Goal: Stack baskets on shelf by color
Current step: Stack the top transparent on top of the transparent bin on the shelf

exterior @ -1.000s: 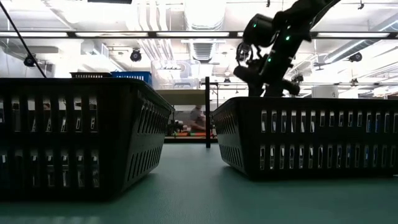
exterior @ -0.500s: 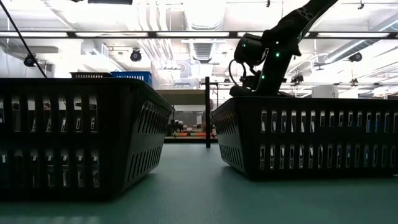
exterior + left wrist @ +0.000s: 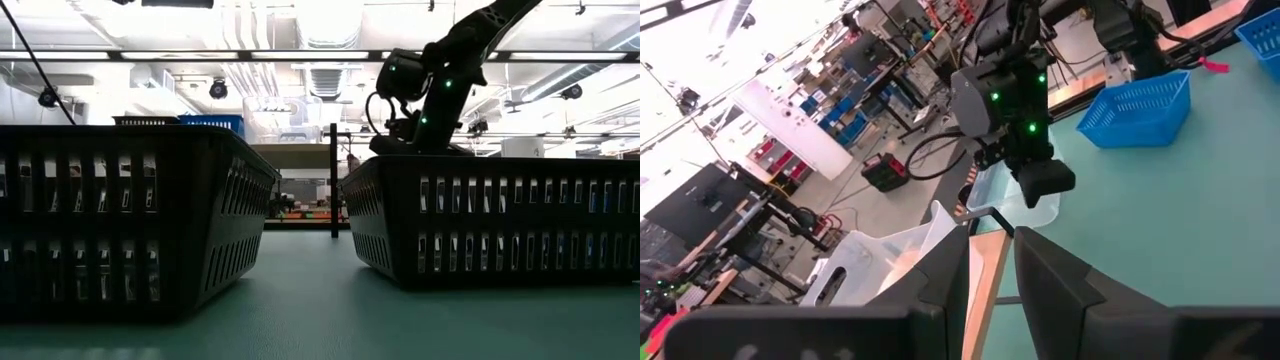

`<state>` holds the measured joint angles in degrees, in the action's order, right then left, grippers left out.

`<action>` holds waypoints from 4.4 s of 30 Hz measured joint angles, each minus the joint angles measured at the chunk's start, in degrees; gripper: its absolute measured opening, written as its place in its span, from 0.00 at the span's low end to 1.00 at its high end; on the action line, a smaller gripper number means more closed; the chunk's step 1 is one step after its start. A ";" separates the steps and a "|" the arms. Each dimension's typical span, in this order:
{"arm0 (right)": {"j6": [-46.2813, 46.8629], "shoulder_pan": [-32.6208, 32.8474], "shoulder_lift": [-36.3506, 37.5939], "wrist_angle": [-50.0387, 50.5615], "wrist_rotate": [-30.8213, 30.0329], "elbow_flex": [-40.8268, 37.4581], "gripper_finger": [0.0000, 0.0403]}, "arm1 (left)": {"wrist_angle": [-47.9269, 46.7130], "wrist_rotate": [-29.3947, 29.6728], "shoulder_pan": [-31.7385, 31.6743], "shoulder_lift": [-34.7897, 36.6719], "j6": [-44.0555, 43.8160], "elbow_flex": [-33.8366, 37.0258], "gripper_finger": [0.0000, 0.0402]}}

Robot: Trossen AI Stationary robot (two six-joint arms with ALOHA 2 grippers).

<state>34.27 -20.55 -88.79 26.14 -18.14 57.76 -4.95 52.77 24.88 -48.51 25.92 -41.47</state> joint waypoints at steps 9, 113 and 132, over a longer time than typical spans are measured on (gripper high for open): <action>-11.12 2.27 7.26 4.73 -0.09 -0.02 0.03 | 0.06 -0.02 0.04 -0.09 -0.03 0.28 0.17; -75.60 3.03 -22.01 39.75 21.09 73.59 0.30 | 7.54 -0.48 0.37 0.26 1.57 0.52 0.17; -66.43 4.36 -24.33 39.53 27.14 76.42 0.04 | 7.52 -0.48 0.37 0.23 2.15 0.52 0.17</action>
<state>-32.16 -16.19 -113.12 65.67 9.00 134.17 2.57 52.29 25.26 -48.28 28.08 -40.95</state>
